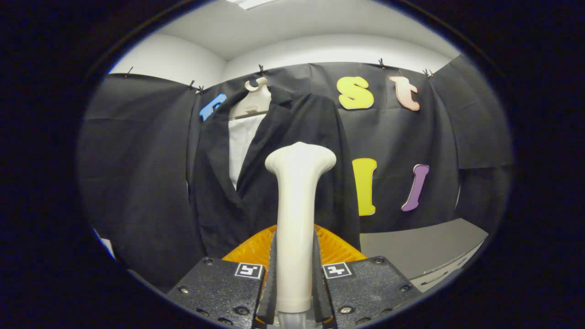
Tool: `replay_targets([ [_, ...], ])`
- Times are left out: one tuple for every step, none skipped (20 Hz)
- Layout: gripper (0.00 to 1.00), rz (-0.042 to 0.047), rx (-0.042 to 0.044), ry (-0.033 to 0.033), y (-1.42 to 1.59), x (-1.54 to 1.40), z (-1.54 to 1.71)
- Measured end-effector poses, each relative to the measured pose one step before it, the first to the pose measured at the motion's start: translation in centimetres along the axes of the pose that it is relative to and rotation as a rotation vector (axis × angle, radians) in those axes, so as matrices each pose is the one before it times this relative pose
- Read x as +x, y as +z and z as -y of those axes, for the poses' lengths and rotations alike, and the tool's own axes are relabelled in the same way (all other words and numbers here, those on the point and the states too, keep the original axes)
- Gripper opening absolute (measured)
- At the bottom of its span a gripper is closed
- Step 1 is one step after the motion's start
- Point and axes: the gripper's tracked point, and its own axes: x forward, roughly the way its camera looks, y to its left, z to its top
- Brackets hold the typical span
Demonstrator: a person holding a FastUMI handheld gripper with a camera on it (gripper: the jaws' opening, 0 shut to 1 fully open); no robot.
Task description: Iron the clothes twice with a garment steamer, once on the left side and once on the right side.
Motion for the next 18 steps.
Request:
replay_targets([
  [0.34, -0.02304, -0.00159, -0.00224, -1.156, -0.122, 0.078],
  [0.35, -0.02731, -0.00413, -0.00253, -1.259, -0.157, 0.068],
  [0.35, -0.02264, 0.00286, -0.00316, -0.950, -0.075, 0.051],
  [0.35, -0.01980, 0.00398, -0.00102, -0.918, -0.027, 0.024],
  [0.35, -0.01485, 0.00339, -0.00140, -0.726, -0.144, -0.058],
  [0.35, -0.01180, -0.00325, -0.00182, -0.697, -0.133, 0.058],
  [0.35, -0.01172, -0.00592, -0.00160, -0.663, -0.180, -0.089],
  [0.35, -0.01243, -0.00538, 0.00150, -0.912, -0.106, -0.036],
  [0.35, -0.01662, -0.00245, 0.00143, -0.782, -0.148, -0.120],
  [0.35, -0.01990, -0.00140, 0.00159, -1.025, -0.071, -0.125],
  [0.35, -0.02117, -0.00027, 0.00080, -0.967, -0.079, -0.086],
  [0.35, -0.01678, -0.00061, 0.00287, -1.009, -0.172, -0.107],
  [0.35, -0.01368, -0.00092, 0.00482, -0.798, -0.171, -0.165],
  [0.35, -0.01546, -0.00481, -0.00156, -0.983, -0.146, -0.150],
  [0.35, -0.01513, -0.00379, -0.00295, -0.889, -0.188, -0.035],
  [0.35, -0.01614, -0.00053, -0.00053, -0.982, -0.064, -0.032],
  [0.35, -0.01758, 0.00174, 0.00097, -1.005, -0.101, -0.097],
  [0.35, -0.02001, 0.00194, -0.00235, -1.032, 0.003, -0.054],
])
